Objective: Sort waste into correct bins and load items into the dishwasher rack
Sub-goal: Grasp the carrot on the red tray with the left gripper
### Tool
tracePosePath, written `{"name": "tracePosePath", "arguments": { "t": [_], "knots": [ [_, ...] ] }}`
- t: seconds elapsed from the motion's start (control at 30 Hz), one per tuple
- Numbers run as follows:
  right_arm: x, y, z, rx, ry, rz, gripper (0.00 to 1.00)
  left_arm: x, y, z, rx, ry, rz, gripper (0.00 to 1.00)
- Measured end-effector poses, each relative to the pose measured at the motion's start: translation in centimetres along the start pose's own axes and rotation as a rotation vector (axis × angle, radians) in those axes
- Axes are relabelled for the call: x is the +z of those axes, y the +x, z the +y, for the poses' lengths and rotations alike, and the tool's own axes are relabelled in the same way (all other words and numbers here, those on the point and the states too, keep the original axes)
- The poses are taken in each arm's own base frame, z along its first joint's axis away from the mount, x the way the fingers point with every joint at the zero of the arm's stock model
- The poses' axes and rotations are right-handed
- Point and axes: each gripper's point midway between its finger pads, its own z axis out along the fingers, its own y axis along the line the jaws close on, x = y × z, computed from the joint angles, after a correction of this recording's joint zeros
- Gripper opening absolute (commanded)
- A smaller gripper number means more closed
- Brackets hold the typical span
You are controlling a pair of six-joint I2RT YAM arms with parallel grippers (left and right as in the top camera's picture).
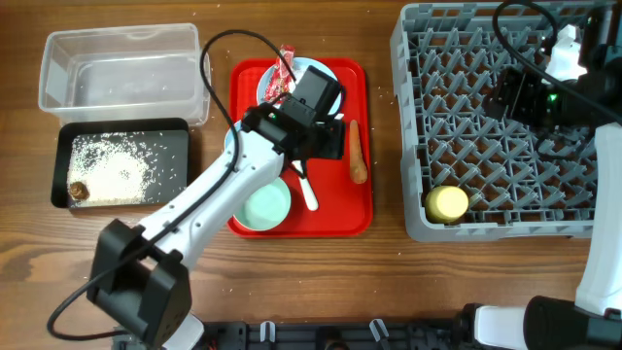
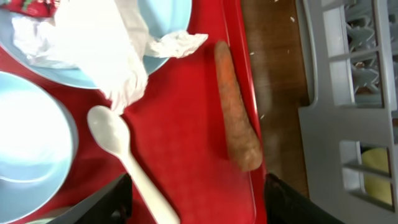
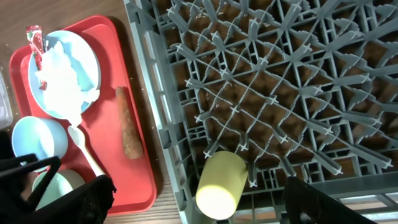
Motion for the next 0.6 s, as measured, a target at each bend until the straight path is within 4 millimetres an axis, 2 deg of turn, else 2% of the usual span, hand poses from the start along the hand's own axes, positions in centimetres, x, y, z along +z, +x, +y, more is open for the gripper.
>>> {"name": "tracePosePath", "arguments": {
  "t": [0.17,0.4,0.6],
  "knots": [
    [0.0,0.0,0.0,-0.003,0.0,0.0,0.91,2.8,0.1,-1.5,-0.007,0.011,-0.001,0.67],
    [0.0,0.5,-0.1,-0.022,0.003,0.02,0.92,5.6,-0.3,-2.1,-0.044,0.021,-0.014,0.66],
    [0.0,0.6,-0.1,-0.022,0.003,0.022,0.92,9.7,1.7,-2.4,-0.04,-0.001,0.043,0.66]
  ]
}}
